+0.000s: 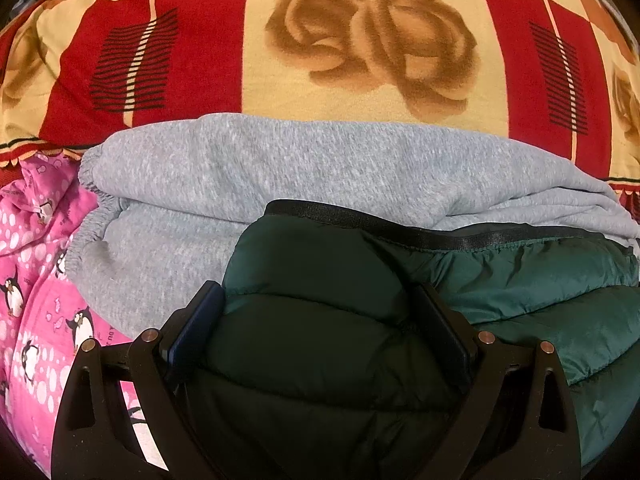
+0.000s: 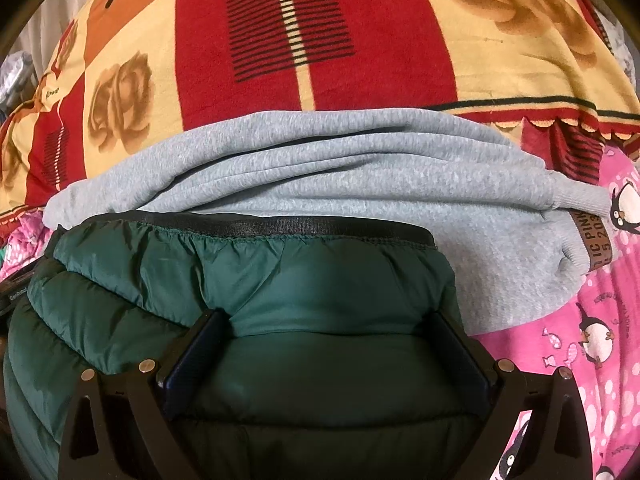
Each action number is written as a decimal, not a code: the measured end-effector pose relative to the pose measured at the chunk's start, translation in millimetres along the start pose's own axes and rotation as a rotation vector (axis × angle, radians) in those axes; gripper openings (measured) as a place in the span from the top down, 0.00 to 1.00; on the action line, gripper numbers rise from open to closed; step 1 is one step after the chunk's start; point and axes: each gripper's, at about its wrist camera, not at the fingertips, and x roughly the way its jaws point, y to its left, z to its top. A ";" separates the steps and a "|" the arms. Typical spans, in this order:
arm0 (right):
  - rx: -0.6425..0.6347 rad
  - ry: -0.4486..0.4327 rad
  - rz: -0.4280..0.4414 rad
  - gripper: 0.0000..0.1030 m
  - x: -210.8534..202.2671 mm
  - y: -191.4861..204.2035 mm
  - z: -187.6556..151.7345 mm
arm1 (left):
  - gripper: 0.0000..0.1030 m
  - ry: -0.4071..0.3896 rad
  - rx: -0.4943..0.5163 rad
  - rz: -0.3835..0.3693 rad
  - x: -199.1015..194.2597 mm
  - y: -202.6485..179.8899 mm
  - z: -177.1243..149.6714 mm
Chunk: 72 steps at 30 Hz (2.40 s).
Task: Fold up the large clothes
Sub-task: 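Press both open tools down on the folded green jacket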
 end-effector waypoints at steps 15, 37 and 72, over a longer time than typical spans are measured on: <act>-0.015 -0.025 -0.031 0.02 -2.9 2.1 -0.3 | 0.07 0.000 -0.003 -0.001 0.8 -0.7 -0.1; -0.005 -0.024 -0.025 0.02 -1.9 1.8 -0.8 | 0.07 -0.001 -0.021 -0.009 1.8 -0.3 -1.0; 0.009 -0.026 -0.013 0.02 -1.2 2.2 -2.1 | 0.07 0.000 -0.022 -0.010 2.3 -1.0 -0.8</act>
